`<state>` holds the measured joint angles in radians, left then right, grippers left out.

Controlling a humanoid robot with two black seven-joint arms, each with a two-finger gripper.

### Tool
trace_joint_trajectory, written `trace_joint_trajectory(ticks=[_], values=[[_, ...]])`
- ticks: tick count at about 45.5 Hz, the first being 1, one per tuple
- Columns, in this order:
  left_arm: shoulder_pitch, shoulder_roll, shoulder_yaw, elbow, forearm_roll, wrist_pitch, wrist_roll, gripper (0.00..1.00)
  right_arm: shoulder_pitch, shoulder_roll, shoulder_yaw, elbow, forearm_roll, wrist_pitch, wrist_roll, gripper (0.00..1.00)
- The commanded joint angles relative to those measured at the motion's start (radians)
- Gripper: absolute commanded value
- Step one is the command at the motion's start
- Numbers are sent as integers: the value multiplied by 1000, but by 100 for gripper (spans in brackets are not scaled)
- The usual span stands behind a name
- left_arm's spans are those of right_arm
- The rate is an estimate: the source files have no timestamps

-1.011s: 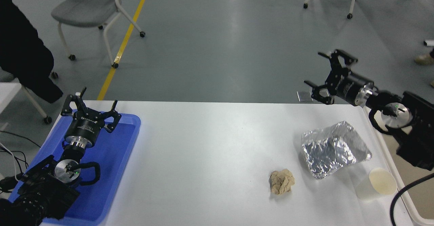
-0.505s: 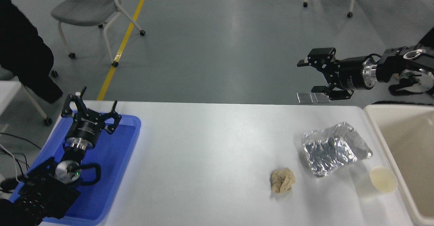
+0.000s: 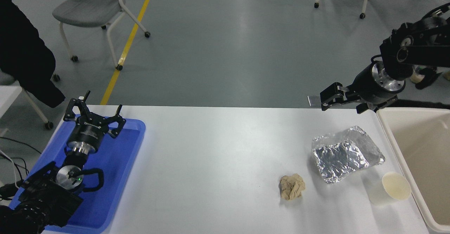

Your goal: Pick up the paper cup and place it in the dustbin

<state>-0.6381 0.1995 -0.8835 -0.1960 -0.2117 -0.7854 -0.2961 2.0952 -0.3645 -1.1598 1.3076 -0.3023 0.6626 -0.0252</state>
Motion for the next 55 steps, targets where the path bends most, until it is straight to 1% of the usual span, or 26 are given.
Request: trace_joint_trajectory(ticks=[1,5,8,21,31,43,46,50,55], values=[[2,0,0,1,0,0,0,100,184,67,-101,157,80,115,1,100],[2,0,0,1,0,0,0,100,223,79,-107,189,182,123,-1,100],[2,0,-2,1,0,0,0,100,256,79,-129,222,216,123,-1,100],[2,0,-2,-2,0,0,0,100,295,70,-164,251,218,123,1,100],[0,-5,0,1,0,0,0,100,289,18,-176,249,195,123,1,100],[2,-3,0,1,0,0,-1,100,192,-91,-164,234,49,115,1,100],[3,-3,0,1,0,0,-1,100,168,-138,-162,231,-35,95,2,100],[3,-2,0,1,0,0,-1,100,109,-226,-159,219,-176,57,4,100],[3,-2,0,1,0,0,-1,100,17,-336,-140,153,-333,31,10,100]])
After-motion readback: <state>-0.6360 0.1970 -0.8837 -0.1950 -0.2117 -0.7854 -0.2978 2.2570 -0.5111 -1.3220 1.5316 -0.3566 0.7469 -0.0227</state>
